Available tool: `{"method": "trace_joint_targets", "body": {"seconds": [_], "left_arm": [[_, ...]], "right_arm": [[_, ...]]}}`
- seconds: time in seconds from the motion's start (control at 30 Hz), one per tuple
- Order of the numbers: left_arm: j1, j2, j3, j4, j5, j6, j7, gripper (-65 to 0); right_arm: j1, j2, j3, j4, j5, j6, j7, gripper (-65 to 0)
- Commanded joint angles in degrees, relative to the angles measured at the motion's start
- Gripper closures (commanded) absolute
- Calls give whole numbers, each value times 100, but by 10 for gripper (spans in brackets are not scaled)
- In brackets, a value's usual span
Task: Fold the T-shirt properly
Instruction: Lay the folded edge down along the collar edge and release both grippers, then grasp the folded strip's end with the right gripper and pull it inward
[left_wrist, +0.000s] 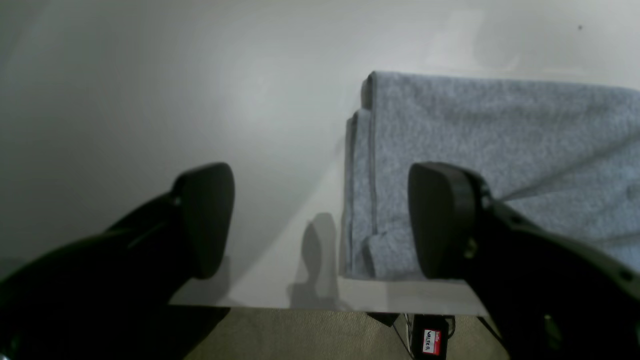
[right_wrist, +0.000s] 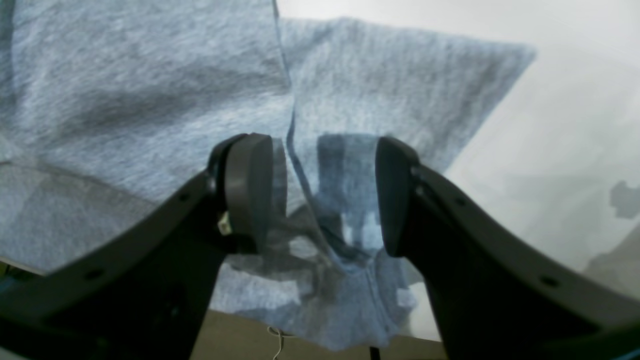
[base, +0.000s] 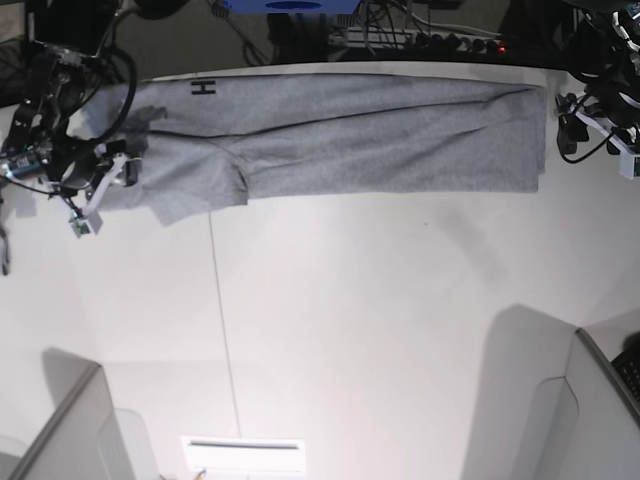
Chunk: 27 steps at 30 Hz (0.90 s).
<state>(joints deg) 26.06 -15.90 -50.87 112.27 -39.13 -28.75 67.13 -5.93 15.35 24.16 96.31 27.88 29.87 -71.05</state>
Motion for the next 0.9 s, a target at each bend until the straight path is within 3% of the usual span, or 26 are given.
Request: {"method": "trace_joint_targets", "body": {"seconds": [0.0, 0.47, 0.57, 0.67, 0.87], "left_arm": [[27, -120, -42, 65, -82, -21, -80, -527], [35, -93, -34, 30, -82, -21, -63, -527], [35, -93, -42, 22, -82, -21, -63, -527], [35, -93, -42, 22, -82, -13, -63, -527], [35, -93, -42, 13, -73, -13, -63, -527]], "right_arm": [[88, 95, 41, 87, 56, -2, 67, -308], [0, -45, 32, -141, 65, 24, -135, -297], [0, -81, 32, -141, 170, 306, -161, -210], [-9, -98, 67, -141, 223, 341, -311, 0], [-167, -107, 208, 228, 232, 350, -531, 0]]}}
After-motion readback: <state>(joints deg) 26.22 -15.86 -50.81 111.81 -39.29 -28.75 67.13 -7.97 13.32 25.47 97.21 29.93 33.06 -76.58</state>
